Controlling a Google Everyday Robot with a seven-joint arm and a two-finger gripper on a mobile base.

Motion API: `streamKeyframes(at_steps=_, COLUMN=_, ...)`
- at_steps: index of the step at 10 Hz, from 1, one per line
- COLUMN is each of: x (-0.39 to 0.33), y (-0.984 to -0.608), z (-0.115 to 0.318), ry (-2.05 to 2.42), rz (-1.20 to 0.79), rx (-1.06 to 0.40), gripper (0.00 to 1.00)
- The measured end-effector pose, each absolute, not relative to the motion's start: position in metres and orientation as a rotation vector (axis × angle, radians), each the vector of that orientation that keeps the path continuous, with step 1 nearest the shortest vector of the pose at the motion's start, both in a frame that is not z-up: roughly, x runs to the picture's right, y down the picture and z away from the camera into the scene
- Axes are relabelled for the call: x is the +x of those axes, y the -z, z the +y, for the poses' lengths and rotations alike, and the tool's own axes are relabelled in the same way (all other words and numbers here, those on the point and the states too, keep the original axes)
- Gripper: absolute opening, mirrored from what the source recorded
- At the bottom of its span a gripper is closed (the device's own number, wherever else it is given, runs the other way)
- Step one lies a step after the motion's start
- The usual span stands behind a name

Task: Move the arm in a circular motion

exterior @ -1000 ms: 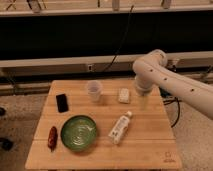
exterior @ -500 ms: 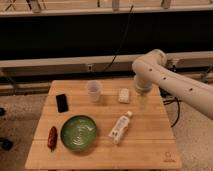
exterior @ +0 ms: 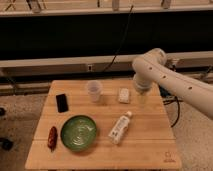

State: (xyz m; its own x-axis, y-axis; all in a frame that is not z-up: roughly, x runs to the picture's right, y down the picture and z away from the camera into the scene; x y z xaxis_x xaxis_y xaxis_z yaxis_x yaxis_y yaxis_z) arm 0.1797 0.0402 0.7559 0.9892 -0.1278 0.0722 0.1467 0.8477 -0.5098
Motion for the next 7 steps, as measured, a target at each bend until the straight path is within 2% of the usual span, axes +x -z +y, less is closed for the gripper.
streamKeyframes(at_steps=7, x=0.1815, y=-0.7589, z=0.0337, ry=0.157, rz=-0.054, rx=-0.542, gripper=0.80)
